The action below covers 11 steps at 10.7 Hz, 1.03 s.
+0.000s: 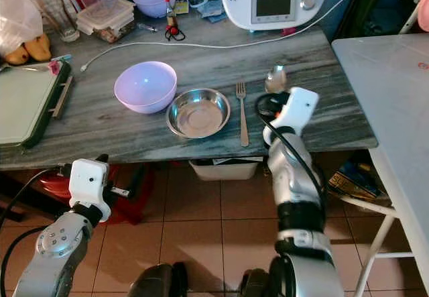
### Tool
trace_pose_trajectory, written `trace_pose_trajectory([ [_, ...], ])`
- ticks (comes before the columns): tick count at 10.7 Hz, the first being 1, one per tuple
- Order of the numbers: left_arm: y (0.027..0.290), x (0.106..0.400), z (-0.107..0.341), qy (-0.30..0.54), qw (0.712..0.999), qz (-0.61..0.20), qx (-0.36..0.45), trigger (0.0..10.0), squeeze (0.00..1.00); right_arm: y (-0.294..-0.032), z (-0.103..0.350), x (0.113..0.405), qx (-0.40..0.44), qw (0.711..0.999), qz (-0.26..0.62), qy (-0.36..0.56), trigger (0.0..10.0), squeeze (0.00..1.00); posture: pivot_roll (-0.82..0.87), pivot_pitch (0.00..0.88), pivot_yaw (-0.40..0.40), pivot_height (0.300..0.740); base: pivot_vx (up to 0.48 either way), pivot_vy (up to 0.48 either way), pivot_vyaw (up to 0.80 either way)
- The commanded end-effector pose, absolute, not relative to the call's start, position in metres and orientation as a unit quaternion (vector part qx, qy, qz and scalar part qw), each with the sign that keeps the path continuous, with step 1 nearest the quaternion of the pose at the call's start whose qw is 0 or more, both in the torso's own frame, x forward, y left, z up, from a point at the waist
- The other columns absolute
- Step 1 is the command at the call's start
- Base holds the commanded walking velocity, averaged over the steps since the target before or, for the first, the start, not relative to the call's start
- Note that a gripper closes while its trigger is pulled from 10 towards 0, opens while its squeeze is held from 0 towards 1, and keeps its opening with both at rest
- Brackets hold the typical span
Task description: Setting the table
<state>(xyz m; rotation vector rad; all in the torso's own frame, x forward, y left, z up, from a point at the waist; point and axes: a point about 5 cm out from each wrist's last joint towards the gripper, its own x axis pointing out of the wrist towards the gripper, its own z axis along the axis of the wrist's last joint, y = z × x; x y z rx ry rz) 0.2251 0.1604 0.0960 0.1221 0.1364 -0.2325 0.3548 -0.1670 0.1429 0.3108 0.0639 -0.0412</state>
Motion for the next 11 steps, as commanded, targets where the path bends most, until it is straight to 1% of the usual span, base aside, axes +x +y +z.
trace_pose_trajectory([
  [1, 0.165, 0.223, 0.098, 0.071, 0.989, -0.113, 0.066, 10.0, 0.00, -0.162, 0.138, 0.356, 0.165, 0.985, -0.019, 0.045, 10.0, 0.00, 0.10, 0.178, 0.118, 0.740, 0.000, 0.000, 0.00],
  [3, 0.164, 0.221, 0.097, 0.074, 0.988, -0.115, 0.065, 10.0, 0.00, -0.158, 0.131, 0.359, 0.177, 0.982, -0.015, 0.068, 10.0, 0.00, 0.10, 0.181, 0.116, 0.740, 0.000, 0.000, 0.00],
  [5, 0.163, 0.221, 0.097, 0.076, 0.989, -0.114, 0.064, 10.0, 0.00, -0.157, 0.116, 0.354, 0.159, 0.981, -0.001, 0.109, 10.0, 0.00, 0.10, 0.183, 0.113, 0.740, 0.000, 0.000, 0.00],
  [6, 0.162, 0.221, 0.097, 0.077, 0.988, -0.115, 0.063, 10.0, 0.00, -0.160, 0.112, 0.353, 0.153, 0.981, 0.001, 0.121, 10.0, 0.00, 0.10, 0.184, 0.113, 0.740, 0.000, 0.000, 0.00],
  [11, 0.163, 0.223, 0.097, 0.079, 0.988, -0.114, 0.064, 10.0, 0.00, -0.164, 0.104, 0.346, 0.143, 0.979, 0.007, 0.144, 10.0, 0.00, 0.09, 0.181, 0.113, 0.740, 0.000, 0.000, 0.00],
])
